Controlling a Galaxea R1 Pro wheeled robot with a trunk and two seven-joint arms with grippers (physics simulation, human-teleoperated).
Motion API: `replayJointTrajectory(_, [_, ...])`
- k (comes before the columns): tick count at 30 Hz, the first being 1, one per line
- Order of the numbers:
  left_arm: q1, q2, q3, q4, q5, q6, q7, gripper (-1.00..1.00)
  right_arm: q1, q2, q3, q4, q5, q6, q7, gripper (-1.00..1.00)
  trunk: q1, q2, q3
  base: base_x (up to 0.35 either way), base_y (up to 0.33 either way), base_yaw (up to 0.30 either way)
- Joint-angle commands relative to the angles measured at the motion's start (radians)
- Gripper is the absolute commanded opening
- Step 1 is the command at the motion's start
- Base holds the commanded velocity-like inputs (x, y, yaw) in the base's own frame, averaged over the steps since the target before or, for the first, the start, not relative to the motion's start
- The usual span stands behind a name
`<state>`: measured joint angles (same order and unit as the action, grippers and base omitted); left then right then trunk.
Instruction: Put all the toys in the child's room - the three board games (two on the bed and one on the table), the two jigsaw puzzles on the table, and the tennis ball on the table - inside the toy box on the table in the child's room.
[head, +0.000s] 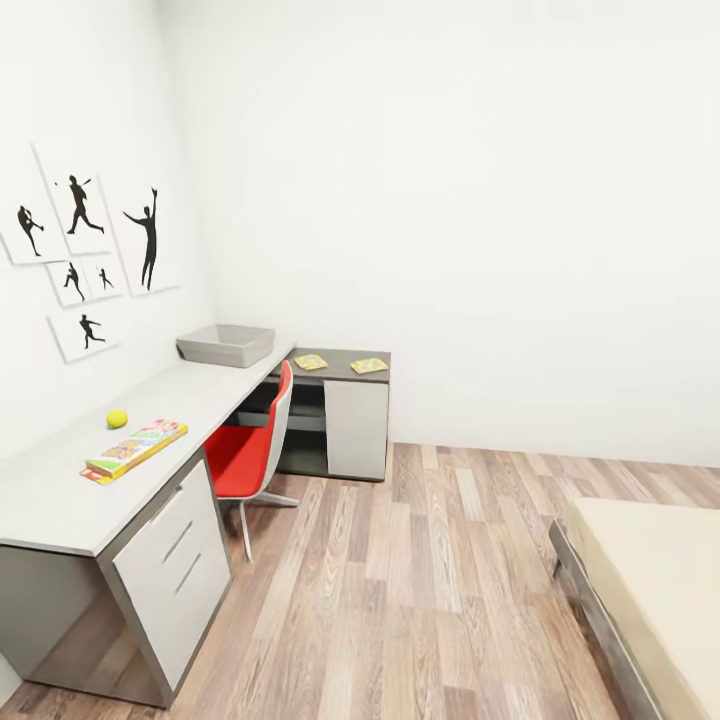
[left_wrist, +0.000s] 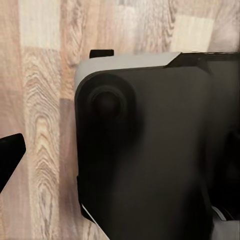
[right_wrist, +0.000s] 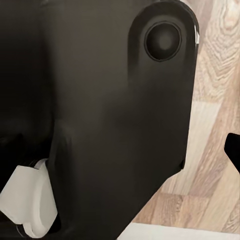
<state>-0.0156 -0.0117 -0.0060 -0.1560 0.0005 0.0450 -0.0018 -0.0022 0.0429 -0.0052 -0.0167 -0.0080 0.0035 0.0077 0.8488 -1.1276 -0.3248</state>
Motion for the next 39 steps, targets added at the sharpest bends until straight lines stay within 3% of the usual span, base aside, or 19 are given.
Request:
replayJointTrajectory(1, [-0.007, 0.001, 0.0, -0.017, 0.0, 0.02, 0.0, 1.0, -0.002, 0.001, -0.001, -0.006, -0.001, 0.002, 0.002, 1.0, -0.004, 0.007, 0.002, 0.0, 0.0, 0.0])
replayJointTrajectory(9, [-0.122, 0.026, 0.005, -0.134, 0.006, 0.2, -0.002, 1.0, -0.063, -0.003, -0.001, -0.112, -0.003, 0.057, 0.006, 1.0, -0.035, 0.063, 0.027, 0.0, 0.0, 0.0])
replayJointTrajectory(17, [-0.277, 0.054, 0.01, -0.207, 0.01, 0.342, -0.008, 1.0, -0.198, -0.007, -0.004, -0.237, -0.021, 0.309, 0.003, 1.0, -0.065, 0.119, 0.052, 0.0, 0.0, 0.0])
replayJointTrajectory(21, [-0.357, 0.06, 0.011, -0.218, 0.011, 0.368, -0.011, 1.0, -0.269, -0.009, -0.017, -0.307, -0.064, 0.405, -0.001, 1.0, -0.081, 0.147, 0.065, 0.0, 0.0, 0.0])
replayJointTrajectory(23, [-0.407, 0.062, 0.011, -0.222, 0.011, 0.376, -0.012, 1.0, -0.311, -0.011, -0.04, -0.346, -0.111, 0.444, -0.003, 1.0, -0.088, 0.161, 0.071, 0.0, 0.0, 0.0])
replayJointTrajectory(27, [-0.451, 0.065, 0.011, -0.225, 0.011, 0.38, -0.012, 1.0, -0.353, -0.016, -0.07, -0.377, -0.163, 0.471, -0.006, 1.0, -0.104, 0.189, 0.084, 0.0, 0.0, 0.0])
replayJointTrajectory(39, [-0.521, 0.09, 0.009, -0.227, 0.007, 0.387, -0.013, 1.0, -0.366, -0.018, -0.078, -0.39, -0.184, 0.454, -0.01, 1.0, -0.15, 0.273, 0.121, 0.0, 0.0, 0.0])
